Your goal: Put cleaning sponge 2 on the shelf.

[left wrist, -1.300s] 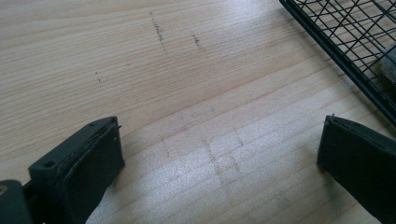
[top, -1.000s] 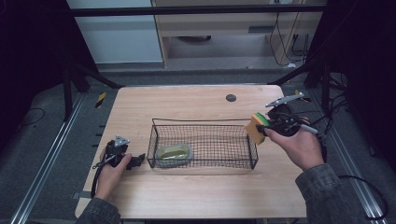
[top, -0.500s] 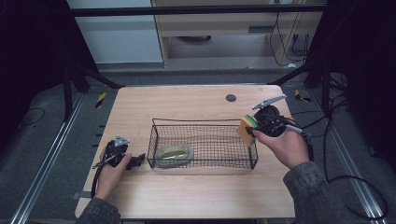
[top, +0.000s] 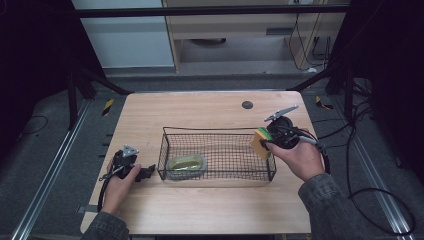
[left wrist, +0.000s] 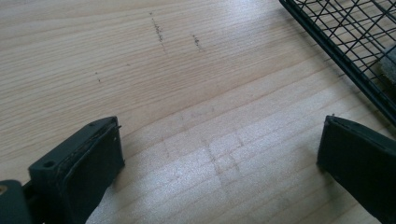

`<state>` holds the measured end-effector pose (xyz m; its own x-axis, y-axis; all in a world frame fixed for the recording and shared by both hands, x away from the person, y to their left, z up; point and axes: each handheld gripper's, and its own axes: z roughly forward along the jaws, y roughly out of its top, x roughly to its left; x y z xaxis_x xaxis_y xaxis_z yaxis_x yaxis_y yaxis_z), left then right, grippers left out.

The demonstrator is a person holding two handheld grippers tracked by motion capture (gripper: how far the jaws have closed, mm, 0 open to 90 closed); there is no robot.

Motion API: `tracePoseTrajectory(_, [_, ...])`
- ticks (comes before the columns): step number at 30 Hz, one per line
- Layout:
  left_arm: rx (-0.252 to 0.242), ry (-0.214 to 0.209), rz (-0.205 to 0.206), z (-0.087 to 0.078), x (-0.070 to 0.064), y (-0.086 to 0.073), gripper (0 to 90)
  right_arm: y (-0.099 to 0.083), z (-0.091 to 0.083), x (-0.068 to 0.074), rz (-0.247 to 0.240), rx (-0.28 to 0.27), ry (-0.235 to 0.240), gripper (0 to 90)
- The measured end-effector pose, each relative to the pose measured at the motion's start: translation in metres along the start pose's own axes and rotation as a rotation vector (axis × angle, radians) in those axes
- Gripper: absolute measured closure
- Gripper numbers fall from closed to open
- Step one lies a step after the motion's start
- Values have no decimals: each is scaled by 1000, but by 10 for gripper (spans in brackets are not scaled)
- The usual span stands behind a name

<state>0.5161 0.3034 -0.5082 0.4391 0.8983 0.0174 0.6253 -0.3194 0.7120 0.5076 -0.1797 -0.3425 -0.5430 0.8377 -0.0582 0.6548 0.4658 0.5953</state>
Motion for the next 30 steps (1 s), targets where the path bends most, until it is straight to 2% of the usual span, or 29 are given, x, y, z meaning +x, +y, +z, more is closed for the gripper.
tracePoseTrajectory(11, [2, 1, 2, 0, 0, 0, 0, -1, 21, -7, 5, 25, -16, 644])
tracePoseTrajectory(19, [2, 0, 3, 0, 0, 0, 0, -3, 37, -6, 15, 49, -20, 644])
tracePoseTrajectory(30, [2, 0, 3, 0, 0, 1, 0, -7, 49, -9, 17, 70, -23, 644])
